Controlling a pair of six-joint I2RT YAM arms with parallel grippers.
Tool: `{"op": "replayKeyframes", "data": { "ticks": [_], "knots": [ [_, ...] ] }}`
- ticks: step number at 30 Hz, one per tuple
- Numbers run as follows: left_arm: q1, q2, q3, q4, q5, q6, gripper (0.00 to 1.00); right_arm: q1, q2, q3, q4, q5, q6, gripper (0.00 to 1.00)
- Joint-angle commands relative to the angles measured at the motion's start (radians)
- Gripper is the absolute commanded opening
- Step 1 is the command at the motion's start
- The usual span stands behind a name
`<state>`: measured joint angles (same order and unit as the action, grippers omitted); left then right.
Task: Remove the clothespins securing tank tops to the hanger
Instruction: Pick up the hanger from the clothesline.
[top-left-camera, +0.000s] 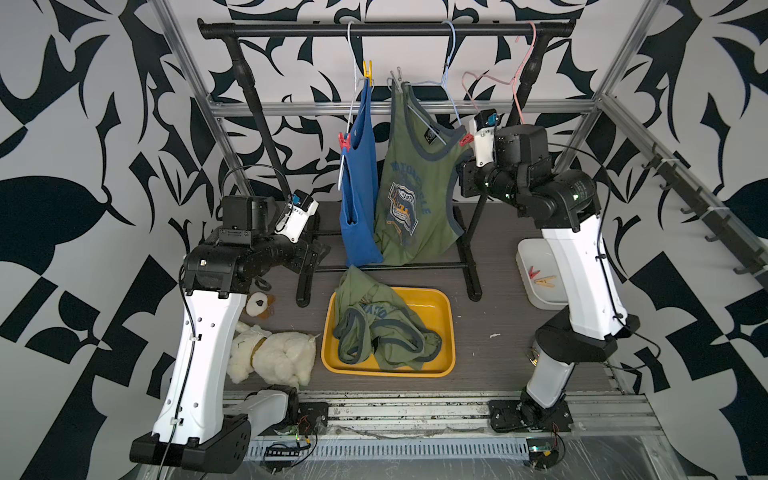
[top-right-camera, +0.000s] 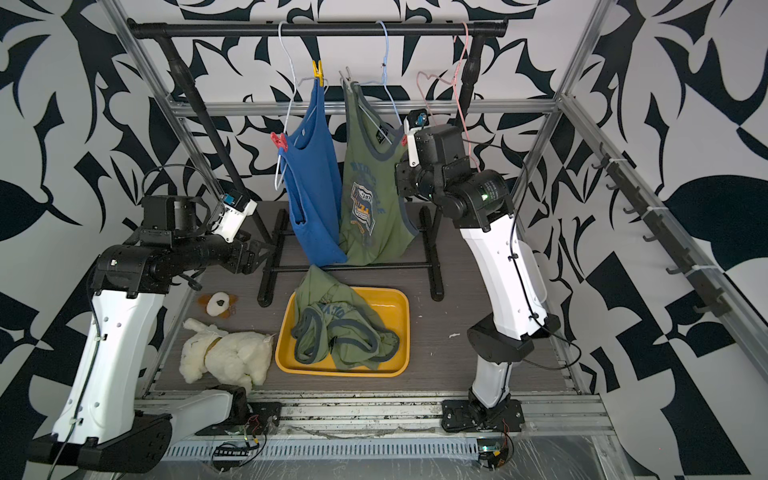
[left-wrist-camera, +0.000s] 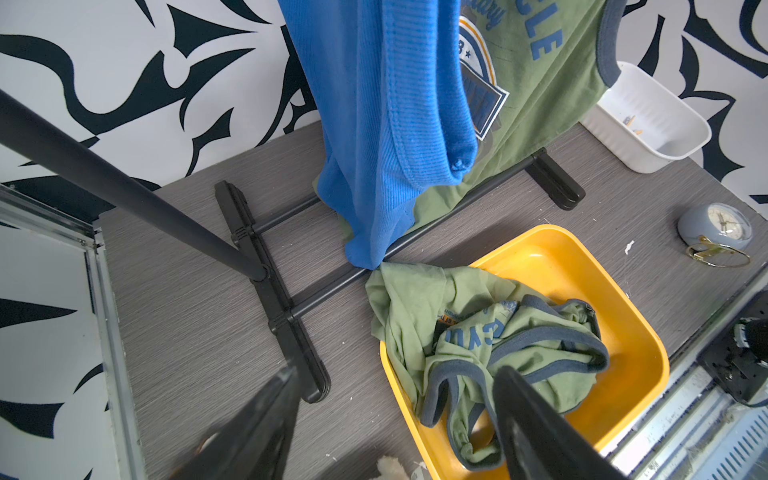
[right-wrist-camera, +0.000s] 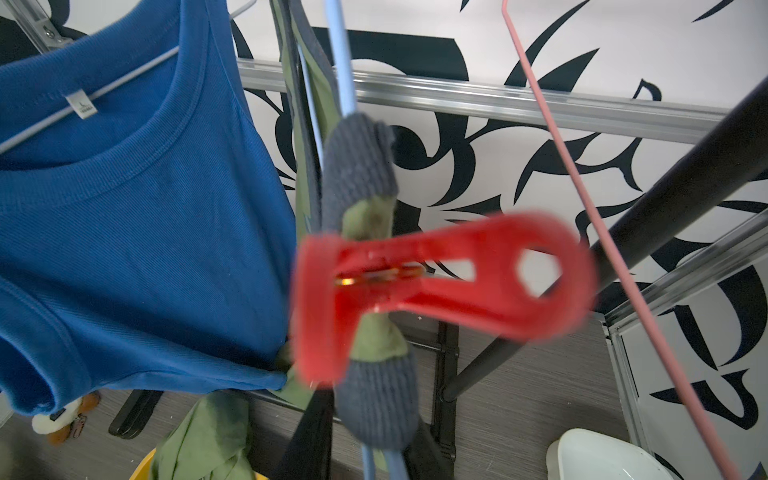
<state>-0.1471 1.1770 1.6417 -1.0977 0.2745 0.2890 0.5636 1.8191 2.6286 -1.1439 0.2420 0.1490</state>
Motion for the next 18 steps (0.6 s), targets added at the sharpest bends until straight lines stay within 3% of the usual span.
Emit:
{"op": "replayKeyframes", "data": {
  "ticks": [1,8,18],
  "knots": [
    [-0.003,-0.004,-0.007,-0.018,0.012,0.012,0.78,-0.006,0.007,0.039,0.000,-0.033,-0.002,0.28],
    [-0.003,0.002,0.001,-0.018,0.015,0.006,0.78,-0.007,0.032,0.065,-0.025,-0.090,-0.009,0.26],
    [-0.003,0.001,0.010,-0.020,0.015,0.003,0.78,-0.007,0.025,0.067,0.004,-0.125,-0.032,0.05]
  ]
}}
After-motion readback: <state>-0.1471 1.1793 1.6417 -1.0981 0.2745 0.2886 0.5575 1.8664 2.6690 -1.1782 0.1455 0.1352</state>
